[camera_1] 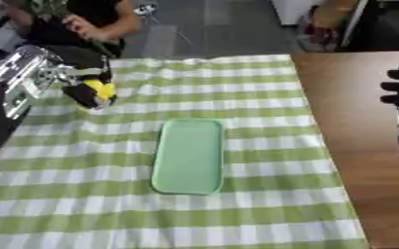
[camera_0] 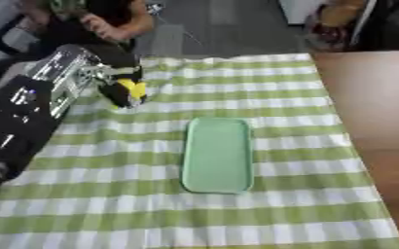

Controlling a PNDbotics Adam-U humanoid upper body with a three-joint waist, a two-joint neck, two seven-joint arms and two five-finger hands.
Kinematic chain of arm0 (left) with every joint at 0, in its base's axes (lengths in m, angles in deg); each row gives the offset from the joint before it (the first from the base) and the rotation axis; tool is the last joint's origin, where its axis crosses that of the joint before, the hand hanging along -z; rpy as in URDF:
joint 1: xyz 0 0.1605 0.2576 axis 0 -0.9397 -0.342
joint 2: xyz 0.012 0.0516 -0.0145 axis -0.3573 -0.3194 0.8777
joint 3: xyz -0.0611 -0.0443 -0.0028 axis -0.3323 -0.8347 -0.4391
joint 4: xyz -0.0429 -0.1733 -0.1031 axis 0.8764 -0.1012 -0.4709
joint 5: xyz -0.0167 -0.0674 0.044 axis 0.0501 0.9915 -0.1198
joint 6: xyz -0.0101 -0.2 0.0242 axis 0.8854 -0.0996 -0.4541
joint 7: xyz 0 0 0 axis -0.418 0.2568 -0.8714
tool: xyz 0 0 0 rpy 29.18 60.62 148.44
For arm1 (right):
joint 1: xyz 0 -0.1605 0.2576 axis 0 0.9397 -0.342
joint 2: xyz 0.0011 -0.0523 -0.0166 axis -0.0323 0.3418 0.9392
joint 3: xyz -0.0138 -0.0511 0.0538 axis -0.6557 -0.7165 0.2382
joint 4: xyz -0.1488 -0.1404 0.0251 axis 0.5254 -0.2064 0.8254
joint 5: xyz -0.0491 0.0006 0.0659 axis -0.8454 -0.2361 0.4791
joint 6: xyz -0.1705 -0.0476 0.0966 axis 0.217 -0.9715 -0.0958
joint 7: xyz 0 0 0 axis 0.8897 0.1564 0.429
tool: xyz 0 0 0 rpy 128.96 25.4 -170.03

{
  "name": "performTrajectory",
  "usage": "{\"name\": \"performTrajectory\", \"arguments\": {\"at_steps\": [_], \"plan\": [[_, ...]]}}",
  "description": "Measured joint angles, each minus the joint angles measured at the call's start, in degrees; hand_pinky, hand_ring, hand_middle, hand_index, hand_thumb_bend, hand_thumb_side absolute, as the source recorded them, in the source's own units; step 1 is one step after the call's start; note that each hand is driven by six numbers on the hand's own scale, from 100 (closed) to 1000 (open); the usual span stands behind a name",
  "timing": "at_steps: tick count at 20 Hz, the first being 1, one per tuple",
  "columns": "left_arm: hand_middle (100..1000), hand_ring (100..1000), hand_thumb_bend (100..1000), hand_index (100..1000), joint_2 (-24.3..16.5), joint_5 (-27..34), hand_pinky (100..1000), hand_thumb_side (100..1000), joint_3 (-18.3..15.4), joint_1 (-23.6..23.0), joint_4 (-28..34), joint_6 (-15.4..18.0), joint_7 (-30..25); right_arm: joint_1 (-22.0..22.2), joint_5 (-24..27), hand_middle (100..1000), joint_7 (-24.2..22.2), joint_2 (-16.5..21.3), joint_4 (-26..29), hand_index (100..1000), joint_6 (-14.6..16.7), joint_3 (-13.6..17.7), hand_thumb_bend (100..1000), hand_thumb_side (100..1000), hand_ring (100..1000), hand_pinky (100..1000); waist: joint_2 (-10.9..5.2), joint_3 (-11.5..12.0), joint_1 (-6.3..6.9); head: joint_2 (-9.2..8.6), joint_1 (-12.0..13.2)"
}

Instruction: Pick up objects on the table and place them in the box.

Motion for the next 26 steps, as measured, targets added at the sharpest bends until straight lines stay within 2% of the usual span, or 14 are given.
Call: {"name": "performTrajectory", "arguments": {"at_steps": [9,12,17,26], "plan": [[100,100,100,152,9.82,2.06,100,480,1.96,4.85,1.33,0.66,-0.51,0.0,0.06,780,-0.15,-0.04,0.0,892,0.05,-0.17,100,796,755,693,0.0,-0.57,-0.1,0.0,1.08],[100,100,100,151,11.99,2.57,100,480,2.23,5.49,1.6,0.69,-0.51,-0.01,0.09,780,-0.42,-0.06,0.0,892,0.04,-0.36,100,796,755,693,0.0,-0.74,-0.11,-0.01,1.49],[100,100,100,150,13.62,3.4,100,481,2.49,5.87,1.64,0.75,-0.58,-0.02,0.11,780,-0.5,-0.06,0.0,892,0.05,-0.37,100,797,755,693,0.02,-1.02,-0.11,-0.4,1.53],[100,100,100,148,14.12,5.34,100,482,2.86,5.88,1.98,0.49,-0.85,-0.02,0.14,780,-0.51,-0.07,0.0,892,0.06,-0.37,100,800,755,693,0.05,-1.02,-0.35,-0.41,1.57]]}}
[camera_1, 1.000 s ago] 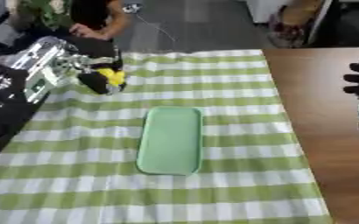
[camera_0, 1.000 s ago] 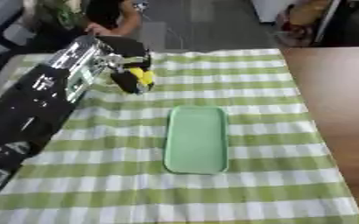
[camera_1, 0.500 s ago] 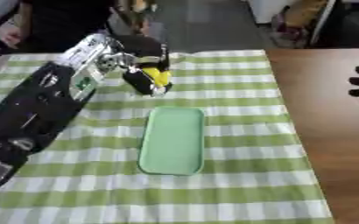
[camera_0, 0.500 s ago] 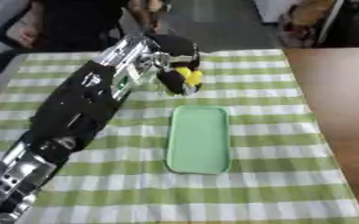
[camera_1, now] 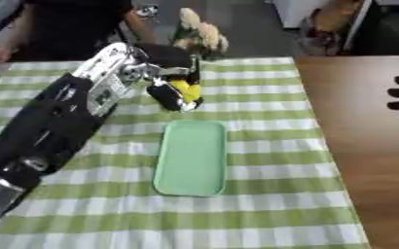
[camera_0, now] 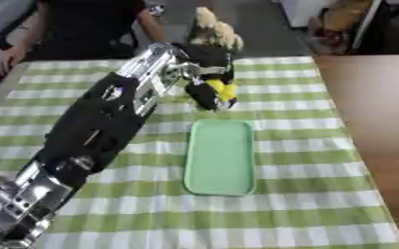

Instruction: Pick up objects on the table and place them in the box.

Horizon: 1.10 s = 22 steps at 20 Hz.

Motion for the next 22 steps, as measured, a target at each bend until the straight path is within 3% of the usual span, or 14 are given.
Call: {"name": "performTrajectory", "arguments": {"at_steps": [22], "plan": [[100,100,100,146,4.02,-0.02,100,487,2.47,-4.1,-3.22,1.22,0.33,-0.08,0.38,780,-0.13,-0.48,0.0,893,0.11,-0.16,100,797,756,694,0.34,-0.33,-0.09,-0.07,0.49]]}}
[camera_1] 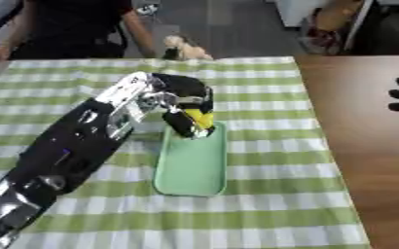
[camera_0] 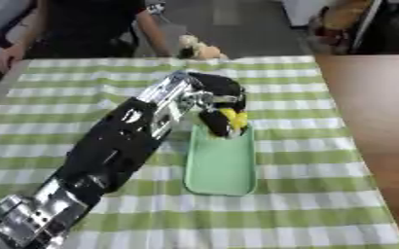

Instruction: Pick up objects on the table and place them in the box.

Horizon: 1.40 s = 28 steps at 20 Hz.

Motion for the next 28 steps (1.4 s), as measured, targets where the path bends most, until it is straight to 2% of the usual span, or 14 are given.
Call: {"name": "performTrajectory", "arguments": {"at_steps": [8,11,14,15,16,17,18,19,20,21,22,23,25,28], "plan": [[100,100,100,150,0.0,0.19,100,483,0.31,-0.34,-0.31,0.2,-0.18,0.0,0.0,780,-0.06,0.0,0.0,892,0.04,-0.01,100,797,756,694,0.0,0.17,0.0,0.0,0.0],[105,100,100,181,0.0,0.28,100,417,0.32,-0.52,-0.33,0.22,-0.17,0.0,0.0,780,-0.11,0.0,0.0,893,0.09,-0.02,100,797,756,694,0.0,0.18,0.0,0.0,0.0],[179,100,100,231,0.0,0.91,100,381,0.33,-0.52,-0.32,0.57,0.19,0.0,0.0,780,-0.13,0.0,0.0,893,0.1,-0.05,100,797,756,694,0.0,0.19,0.0,0.0,0.0],[272,159,100,324,0.0,1.27,100,456,0.37,-0.52,-0.3,0.72,0.35,0.0,0.0,780,-0.13,0.0,0.0,893,0.1,-0.07,100,797,756,694,0.0,0.19,0.0,0.0,0.0],[333,228,100,374,0.0,1.7,127,479,0.49,-0.53,-0.23,0.96,0.58,0.0,0.0,780,-0.13,0.0,0.0,893,0.1,-0.12,100,797,756,695,0.0,0.19,0.0,0.0,0.0],[432,332,272,448,0.0,2.15,300,581,0.66,-0.54,-0.03,1.26,0.8,0.0,0.0,780,-0.13,0.0,0.0,893,0.1,-0.15,100,797,756,695,0.0,0.19,0.0,0.0,0.01],[453,360,359,466,0.0,2.74,340,609,0.79,-0.55,0.12,1.76,0.85,0.0,0.0,780,-0.13,0.0,0.0,893,0.1,-0.15,100,797,756,695,0.0,0.19,0.0,0.0,0.01],[531,475,590,575,0.0,3.33,429,679,0.98,-0.57,0.29,2.32,0.79,0.0,0.0,780,-0.14,0.0,0.0,893,0.1,-0.15,100,797,756,695,0.0,0.19,0.0,0.0,0.01],[531,475,590,575,0.0,3.96,429,679,1.04,-0.58,0.49,2.96,0.63,0.0,0.01,780,-0.14,0.0,0.0,893,0.1,-0.16,100,797,756,695,0.0,0.19,0.0,0.0,0.01],[595,551,747,631,0.0,4.55,494,730,1.09,-0.58,0.73,3.55,0.47,0.0,0.01,780,-0.14,0.0,0.0,893,0.1,-0.16,100,797,756,695,0.0,0.19,0.0,0.0,0.01],[589,545,737,623,0.0,5.09,491,727,1.17,-0.59,0.93,4.06,0.3,0.0,0.01,780,-0.14,0.0,0.0,893,0.1,-0.16,100,797,756,695,0.0,0.21,0.0,0.0,0.01],[652,604,817,682,0.0,5.52,528,757,1.23,-0.6,1.11,4.48,0.13,0.0,0.01,780,-0.14,0.0,0.0,893,0.1,-0.16,100,797,756,695,0.0,0.24,0.0,0.0,0.01],[678,623,846,705,-0.01,6.16,545,776,1.33,-0.63,1.21,5.11,-0.1,0.0,0.01,780,-0.14,0.0,0.0,893,0.1,-0.16,100,797,756,695,0.0,0.28,0.0,0.0,0.01],[684,632,841,706,-0.02,6.78,561,778,1.34,-0.86,1.43,5.47,-0.41,0.0,0.01,780,-0.14,0.0,0.0,893,0.1,-0.16,100,797,756,695,0.0,0.3,0.0,0.0,0.01]]}}
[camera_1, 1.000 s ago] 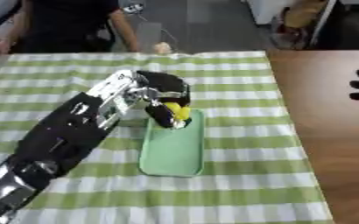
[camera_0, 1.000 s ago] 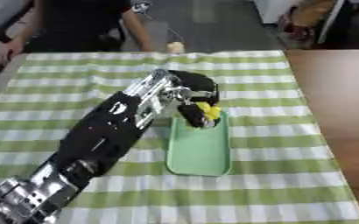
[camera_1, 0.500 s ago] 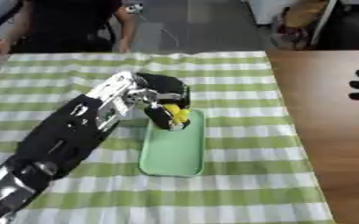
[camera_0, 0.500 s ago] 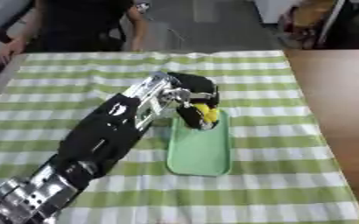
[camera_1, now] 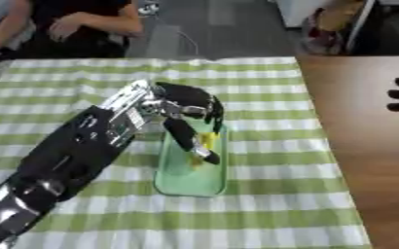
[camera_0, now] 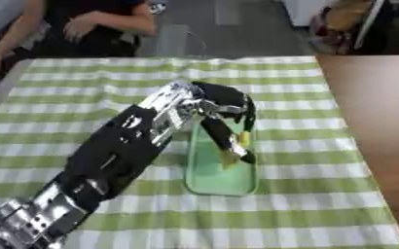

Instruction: Pick up objects on the table and place them in the box.

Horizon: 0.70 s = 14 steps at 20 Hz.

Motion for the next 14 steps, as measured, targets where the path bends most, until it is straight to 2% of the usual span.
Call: {"name": "performTrajectory", "arguments": {"at_steps": [5,14], "plan": [[691,646,786,699,-0.02,0.04,587,772,0.0,-0.16,0.01,0.09,-0.37,0.0,0.0,780,0.0,0.0,0.0,893,0.0,0.0,100,796,756,695,0.0,0.03,0.0,0.0,0.0],[694,659,738,693,-0.04,-0.61,615,754,0.0,-0.17,0.01,-0.12,-0.85,0.0,0.0,780,0.0,0.0,0.0,893,0.0,0.0,100,796,756,695,0.0,0.06,0.0,0.0,0.11]]}}
